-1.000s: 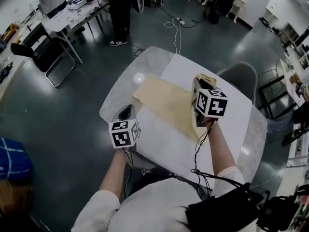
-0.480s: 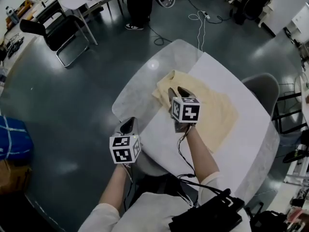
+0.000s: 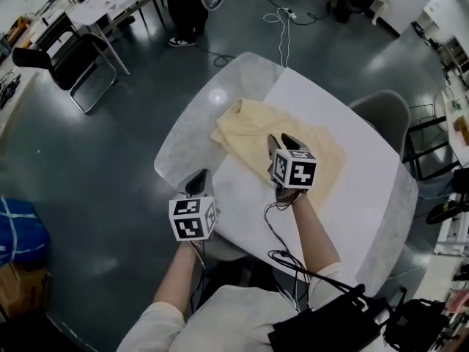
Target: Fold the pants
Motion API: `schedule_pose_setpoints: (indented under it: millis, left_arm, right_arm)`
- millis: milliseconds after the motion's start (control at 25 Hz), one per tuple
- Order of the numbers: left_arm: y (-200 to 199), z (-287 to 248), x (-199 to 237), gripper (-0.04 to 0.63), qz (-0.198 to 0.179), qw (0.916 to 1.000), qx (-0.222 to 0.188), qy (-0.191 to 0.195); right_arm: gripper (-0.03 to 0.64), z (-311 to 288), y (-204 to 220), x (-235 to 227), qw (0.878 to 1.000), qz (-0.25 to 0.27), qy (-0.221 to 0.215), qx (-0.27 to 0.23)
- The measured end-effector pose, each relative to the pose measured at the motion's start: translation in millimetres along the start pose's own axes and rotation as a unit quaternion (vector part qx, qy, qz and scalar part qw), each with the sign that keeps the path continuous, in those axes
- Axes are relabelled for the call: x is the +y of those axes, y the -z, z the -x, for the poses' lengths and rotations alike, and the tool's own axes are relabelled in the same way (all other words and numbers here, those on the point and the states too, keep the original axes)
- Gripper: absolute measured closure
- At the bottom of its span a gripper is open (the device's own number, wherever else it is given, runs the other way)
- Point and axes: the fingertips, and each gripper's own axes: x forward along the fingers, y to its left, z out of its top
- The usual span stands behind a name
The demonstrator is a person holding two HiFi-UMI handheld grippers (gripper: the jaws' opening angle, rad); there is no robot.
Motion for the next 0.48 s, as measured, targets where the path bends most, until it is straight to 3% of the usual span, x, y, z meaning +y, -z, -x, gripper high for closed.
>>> schedule_pose_setpoints:
  millis: [480]
  left_arm:
    - [-6.0, 16.4, -92.6, 0.586, -0.026, 0.9986, -0.014, 0.043]
  right_arm:
    - [0.472, 129.8, 28.2, -95.6, 0.995, -0.060, 0.077, -0.035]
